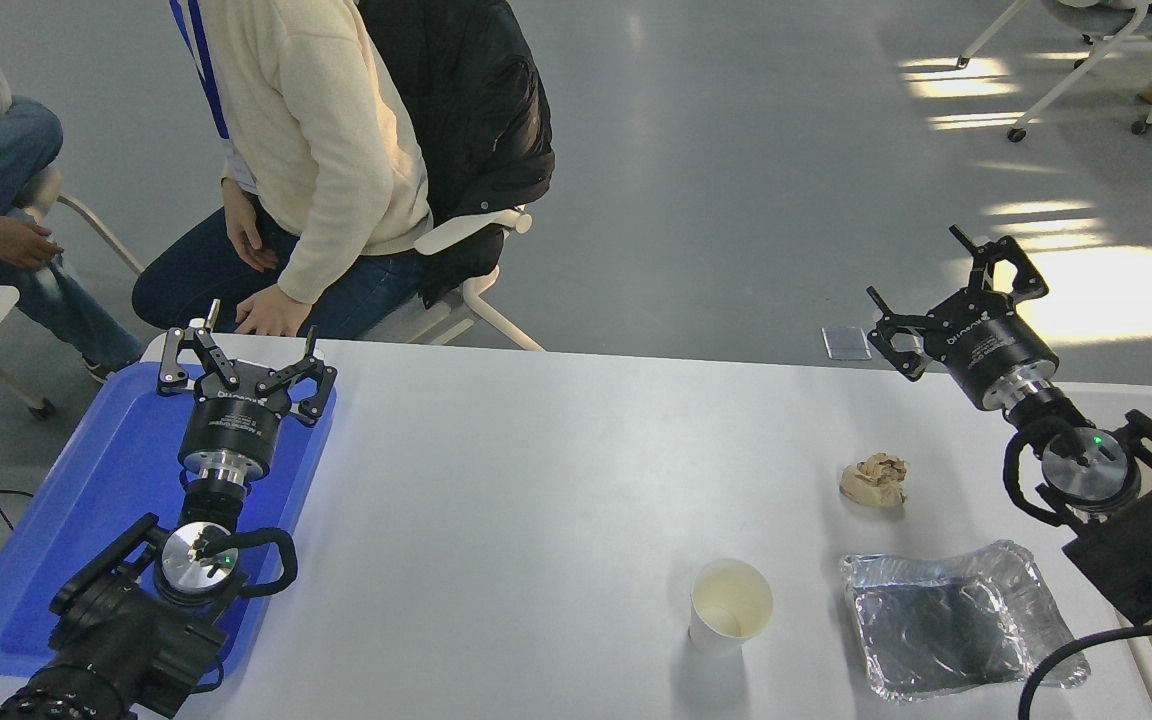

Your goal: Pick up paper cup place in dustbin

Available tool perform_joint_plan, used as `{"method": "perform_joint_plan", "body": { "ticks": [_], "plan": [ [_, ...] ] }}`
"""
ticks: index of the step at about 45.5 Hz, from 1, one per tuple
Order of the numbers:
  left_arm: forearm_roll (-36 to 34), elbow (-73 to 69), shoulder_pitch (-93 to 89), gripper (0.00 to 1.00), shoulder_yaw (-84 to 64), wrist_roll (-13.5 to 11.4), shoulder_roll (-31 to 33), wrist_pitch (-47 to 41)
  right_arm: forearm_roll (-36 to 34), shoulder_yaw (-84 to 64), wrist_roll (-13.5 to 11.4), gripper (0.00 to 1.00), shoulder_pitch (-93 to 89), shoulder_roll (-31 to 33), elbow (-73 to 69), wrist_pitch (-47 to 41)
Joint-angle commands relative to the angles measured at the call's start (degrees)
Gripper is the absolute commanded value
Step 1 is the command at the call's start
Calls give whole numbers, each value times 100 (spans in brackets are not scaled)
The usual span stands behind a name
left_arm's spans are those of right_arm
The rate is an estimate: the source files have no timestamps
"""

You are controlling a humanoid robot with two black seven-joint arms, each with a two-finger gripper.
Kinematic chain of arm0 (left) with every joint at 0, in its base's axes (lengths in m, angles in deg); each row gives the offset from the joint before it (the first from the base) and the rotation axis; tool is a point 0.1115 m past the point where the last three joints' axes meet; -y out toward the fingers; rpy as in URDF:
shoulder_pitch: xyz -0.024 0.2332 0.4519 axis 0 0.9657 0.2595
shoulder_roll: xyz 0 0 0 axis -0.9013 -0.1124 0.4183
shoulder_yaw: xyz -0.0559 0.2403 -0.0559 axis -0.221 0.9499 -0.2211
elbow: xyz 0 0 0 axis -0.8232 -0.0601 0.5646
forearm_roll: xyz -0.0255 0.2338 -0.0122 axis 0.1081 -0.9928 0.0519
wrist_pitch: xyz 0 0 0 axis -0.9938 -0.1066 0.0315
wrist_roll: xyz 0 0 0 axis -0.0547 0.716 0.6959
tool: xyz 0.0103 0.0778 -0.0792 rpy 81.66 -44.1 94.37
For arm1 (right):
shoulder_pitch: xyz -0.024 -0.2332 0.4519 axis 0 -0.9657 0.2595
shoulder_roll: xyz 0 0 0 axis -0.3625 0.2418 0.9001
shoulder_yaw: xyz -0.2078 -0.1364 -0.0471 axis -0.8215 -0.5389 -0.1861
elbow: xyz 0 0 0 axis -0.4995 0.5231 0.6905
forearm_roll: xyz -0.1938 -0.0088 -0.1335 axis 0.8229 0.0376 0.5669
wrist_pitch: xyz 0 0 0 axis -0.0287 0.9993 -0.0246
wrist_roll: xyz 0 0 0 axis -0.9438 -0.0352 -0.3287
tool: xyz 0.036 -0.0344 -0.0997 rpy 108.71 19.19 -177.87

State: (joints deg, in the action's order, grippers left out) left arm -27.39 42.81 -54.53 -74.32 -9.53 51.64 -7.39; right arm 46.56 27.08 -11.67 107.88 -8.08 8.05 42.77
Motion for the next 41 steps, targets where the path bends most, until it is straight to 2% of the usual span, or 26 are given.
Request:
{"method": "perform_joint_plan", "body": {
  "ticks": [1, 41],
  "plan": [
    [-4, -3, 4, 100, 1, 0, 2, 1, 6, 0, -1, 100, -38, 3, -9, -2],
    [5, 6, -5, 100, -8, 0, 2, 1, 85, -219, 26, 100, 24, 46, -166, -19]
  ]
}}
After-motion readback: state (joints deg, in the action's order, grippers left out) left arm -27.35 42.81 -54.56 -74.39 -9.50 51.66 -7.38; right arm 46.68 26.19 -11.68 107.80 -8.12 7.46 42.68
